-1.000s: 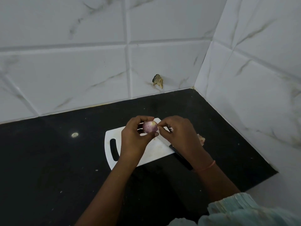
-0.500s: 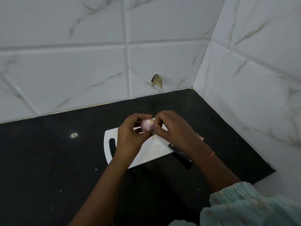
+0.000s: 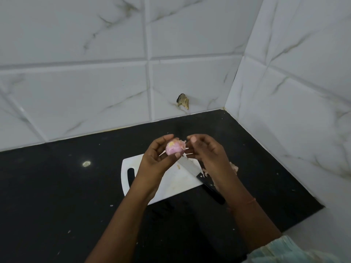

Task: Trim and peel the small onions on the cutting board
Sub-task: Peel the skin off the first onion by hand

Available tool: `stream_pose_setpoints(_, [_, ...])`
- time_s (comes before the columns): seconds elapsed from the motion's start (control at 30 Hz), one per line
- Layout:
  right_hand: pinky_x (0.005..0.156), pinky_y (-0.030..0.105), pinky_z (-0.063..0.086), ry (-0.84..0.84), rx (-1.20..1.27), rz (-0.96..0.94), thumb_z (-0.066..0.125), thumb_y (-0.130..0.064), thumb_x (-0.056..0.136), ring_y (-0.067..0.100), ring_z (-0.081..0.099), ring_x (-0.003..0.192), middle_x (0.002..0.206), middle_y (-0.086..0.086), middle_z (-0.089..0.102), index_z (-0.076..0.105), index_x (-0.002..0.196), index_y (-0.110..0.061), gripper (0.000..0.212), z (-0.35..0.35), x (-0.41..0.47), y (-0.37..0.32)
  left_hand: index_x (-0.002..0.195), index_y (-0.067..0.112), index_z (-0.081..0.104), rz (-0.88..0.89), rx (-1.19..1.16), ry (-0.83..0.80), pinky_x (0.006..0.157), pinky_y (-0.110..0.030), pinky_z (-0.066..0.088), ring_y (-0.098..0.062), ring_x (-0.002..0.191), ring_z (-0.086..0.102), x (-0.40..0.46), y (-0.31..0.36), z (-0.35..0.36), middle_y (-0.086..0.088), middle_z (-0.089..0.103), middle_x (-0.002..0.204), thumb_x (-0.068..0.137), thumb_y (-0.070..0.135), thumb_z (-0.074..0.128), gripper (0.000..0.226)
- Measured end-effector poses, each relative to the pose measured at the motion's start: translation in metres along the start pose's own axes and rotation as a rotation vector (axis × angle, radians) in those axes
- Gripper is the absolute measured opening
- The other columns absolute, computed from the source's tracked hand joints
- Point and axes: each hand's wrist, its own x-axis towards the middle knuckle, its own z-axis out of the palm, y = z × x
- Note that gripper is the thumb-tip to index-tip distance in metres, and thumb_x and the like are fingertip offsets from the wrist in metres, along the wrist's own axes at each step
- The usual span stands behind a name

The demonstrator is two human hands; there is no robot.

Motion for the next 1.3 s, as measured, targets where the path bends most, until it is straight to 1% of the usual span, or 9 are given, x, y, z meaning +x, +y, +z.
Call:
stream_pose_setpoints(0.13, [0.083,0.023,0.057,-0.002,-0.251,-0.179,0.076,-0.031,0.081,0.005,0.066,0.095,0.103,-0.010,0.069,0.067,0.104,-0.023,0.027,0.007,-0.002,0.006,0.125,0.020,0.062,0.027,0.046,0.041,0.084,-0.022,0.056,-0.009,0.107,0.068,0.001,0.001,0.005,0.006,0.069,0.119,0.082,0.006,0.075,0.047])
stream_pose_setpoints(0.3, [0.085,0.035,0.058,0.049,-0.253,-0.205,0.075,-0.027,0.083,0.008,0.067,0.094,0.099,-0.009,0.071,0.069,0.098,-0.023,0.017,0.007,0.001,0.010,0.121,0.021,0.063,0.034,0.085,0.069,0.077,-0.016,0.054,-0.003,0.103,0.068,0.003,-0.003,0.006,0.013,0.070,0.112,0.081,0.003,0.075,0.045])
stream_pose_setpoints(0.4, [0.083,0.040,0.059,0.080,-0.230,-0.225,0.072,-0.024,0.085,0.011,0.068,0.090,0.093,-0.009,0.071,0.071,0.093,-0.021,0.009,0.008,0.002,0.013,0.119,0.022,0.064,0.025,0.102,0.070,0.078,-0.018,0.055,-0.008,0.104,0.069,0.003,-0.005,0.004,0.009,0.069,0.115,0.080,0.004,0.077,0.046])
stream_pose_setpoints(0.7, [0.081,0.041,0.059,0.121,-0.201,-0.146,0.068,-0.021,0.089,0.015,0.071,0.086,0.093,-0.002,0.072,0.069,0.095,-0.018,0.006,0.008,0.008,0.018,0.118,0.027,0.067,-0.015,0.164,0.064,0.087,-0.026,0.056,-0.011,0.108,0.067,0.004,-0.004,0.001,0.008,0.070,0.116,0.081,0.015,0.078,0.041])
stream_pose_setpoints(0.83, [0.073,0.039,0.061,0.161,0.081,-0.004,0.070,-0.011,0.087,0.022,0.073,0.076,0.088,0.009,0.074,0.071,0.094,-0.008,0.008,0.005,0.007,0.014,0.118,0.024,0.069,-0.128,0.026,0.069,0.089,-0.029,0.056,-0.015,0.107,0.067,0.004,-0.003,0.000,0.004,0.073,0.113,0.092,0.016,0.063,0.028])
stream_pose_setpoints(1.0, [0.062,0.031,0.059,0.351,0.012,-0.013,0.079,-0.013,0.079,0.017,0.068,0.062,0.074,0.007,0.073,0.072,0.080,-0.010,0.008,-0.003,0.012,0.025,0.118,0.011,0.067,-0.253,-0.267,0.113,0.086,-0.031,0.057,-0.026,0.104,0.068,0.004,-0.001,0.004,-0.015,0.073,0.111,0.098,0.016,0.052,0.025])
stream_pose_setpoints(1.1, [0.076,0.032,0.060,0.387,-0.116,-0.035,0.070,-0.001,0.083,0.019,0.071,0.082,0.085,0.004,0.074,0.074,0.086,-0.015,0.014,-0.016,0.020,0.040,0.112,0.003,0.066,-0.290,-0.338,0.148,0.084,-0.033,0.057,-0.031,0.102,0.070,0.005,0.001,0.007,-0.025,0.070,0.114,0.099,0.015,0.050,0.024])
stream_pose_setpoints(1.2, [0.090,0.020,0.049,0.299,-0.340,0.039,0.052,0.014,0.085,0.012,0.062,0.112,0.117,-0.001,0.068,0.068,0.113,-0.014,0.043,-0.025,0.027,0.052,0.103,0.000,0.066,-0.312,-0.363,0.160,0.083,-0.032,0.059,-0.032,0.100,0.072,0.006,0.001,0.008,-0.026,0.069,0.114,0.100,0.015,0.048,0.023])
stream_pose_setpoints(1.3, [0.086,0.015,0.050,0.338,-0.387,-0.028,0.051,0.026,0.076,0.012,0.054,0.120,0.125,0.001,0.057,0.063,0.114,-0.012,0.055,-0.030,0.029,0.064,0.117,-0.003,0.059,-0.345,-0.402,0.164,0.084,-0.033,0.060,-0.034,0.102,0.071,0.007,-0.001,0.008,-0.024,0.071,0.112,0.101,0.016,0.049,0.027])
